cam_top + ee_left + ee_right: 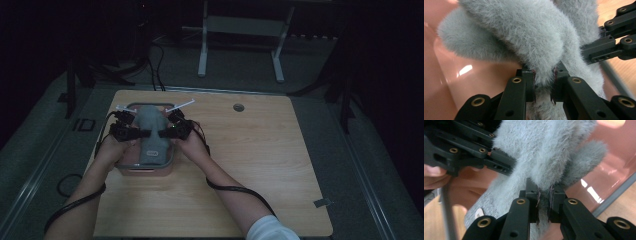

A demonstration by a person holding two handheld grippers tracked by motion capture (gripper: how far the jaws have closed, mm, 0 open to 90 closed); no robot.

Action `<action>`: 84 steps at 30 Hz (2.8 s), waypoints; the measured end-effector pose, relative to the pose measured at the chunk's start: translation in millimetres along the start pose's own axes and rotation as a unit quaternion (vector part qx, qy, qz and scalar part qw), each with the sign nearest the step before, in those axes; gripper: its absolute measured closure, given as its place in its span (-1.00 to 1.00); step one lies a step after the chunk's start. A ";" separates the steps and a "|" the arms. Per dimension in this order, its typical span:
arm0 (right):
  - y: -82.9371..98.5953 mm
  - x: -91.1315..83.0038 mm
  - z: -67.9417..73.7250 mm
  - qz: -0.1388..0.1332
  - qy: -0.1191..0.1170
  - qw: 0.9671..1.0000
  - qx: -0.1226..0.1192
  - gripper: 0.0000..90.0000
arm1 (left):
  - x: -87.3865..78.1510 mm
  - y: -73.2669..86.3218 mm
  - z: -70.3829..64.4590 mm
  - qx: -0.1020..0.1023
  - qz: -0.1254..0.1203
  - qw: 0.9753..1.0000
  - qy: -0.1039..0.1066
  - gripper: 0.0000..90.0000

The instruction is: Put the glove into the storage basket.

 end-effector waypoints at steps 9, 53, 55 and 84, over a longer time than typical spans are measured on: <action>9.9 20.2 -3.7 0.050 0.035 0.998 -0.002 0.80 | 19.1 11.4 10.1 0.003 0.058 0.998 -0.033 0.73; 12.3 -119.9 -25.6 -0.035 -0.009 0.997 -0.072 -0.65 | -7.8 -18.9 -82.0 0.092 -0.080 0.992 -0.008 -0.67; 17.1 -124.1 -28.5 -0.033 -0.009 0.997 -0.073 -0.65 | -5.6 -17.9 -90.0 0.098 -0.082 0.992 0.001 -0.67; 105.6 -174.5 -67.0 -0.009 0.004 0.994 -0.109 -0.64 | 18.6 19.0 -184.6 0.154 -0.096 0.978 0.105 -0.67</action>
Point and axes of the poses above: each handheld gripper's, and its own axes: x roughly forward along the jaws, y roughly out of its underside, z roughly to its left, the point moved 9 cm from there along x, roughly forward along the jaws, and after that the axes turned 12 degrees about -z, right-handed, at the moved point
